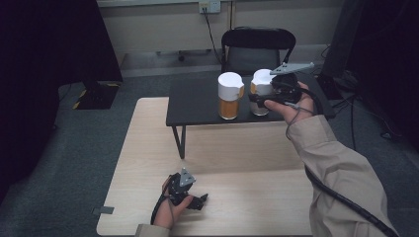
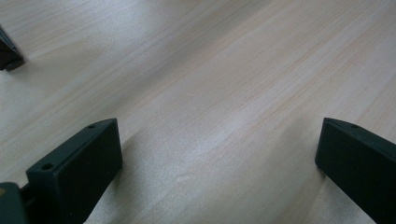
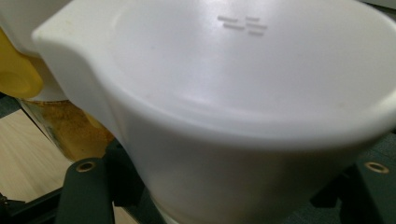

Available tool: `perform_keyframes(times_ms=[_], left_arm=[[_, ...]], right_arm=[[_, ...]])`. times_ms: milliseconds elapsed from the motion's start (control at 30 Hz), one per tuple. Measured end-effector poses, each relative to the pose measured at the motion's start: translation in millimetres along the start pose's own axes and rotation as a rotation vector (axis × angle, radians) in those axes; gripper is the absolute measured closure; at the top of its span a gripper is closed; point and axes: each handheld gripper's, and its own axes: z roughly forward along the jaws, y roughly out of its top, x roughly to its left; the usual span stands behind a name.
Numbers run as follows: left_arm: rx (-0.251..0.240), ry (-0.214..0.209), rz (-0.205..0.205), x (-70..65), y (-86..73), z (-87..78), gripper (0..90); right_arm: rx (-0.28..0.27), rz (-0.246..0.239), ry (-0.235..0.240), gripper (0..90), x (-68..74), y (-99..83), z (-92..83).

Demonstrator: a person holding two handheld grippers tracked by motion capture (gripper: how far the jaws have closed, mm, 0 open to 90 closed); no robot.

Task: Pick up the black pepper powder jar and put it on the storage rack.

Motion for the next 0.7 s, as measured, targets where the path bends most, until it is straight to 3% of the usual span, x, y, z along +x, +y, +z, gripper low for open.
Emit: perform_keyframes(times_ms=[600,700], left_arm=[[0.000,-0.001,0.001,-0.2,-0.2,-0.3,0.0],[0.002,-0.001,0.002,-0.2,-0.1,-0.5,0.0]], right_arm=[[-0.015,0.051,0.001,30.1,-3.9,-3.7,2.0],[-0.024,0.054,-0.008,26.7,-2.2,-4.8,2.2]])
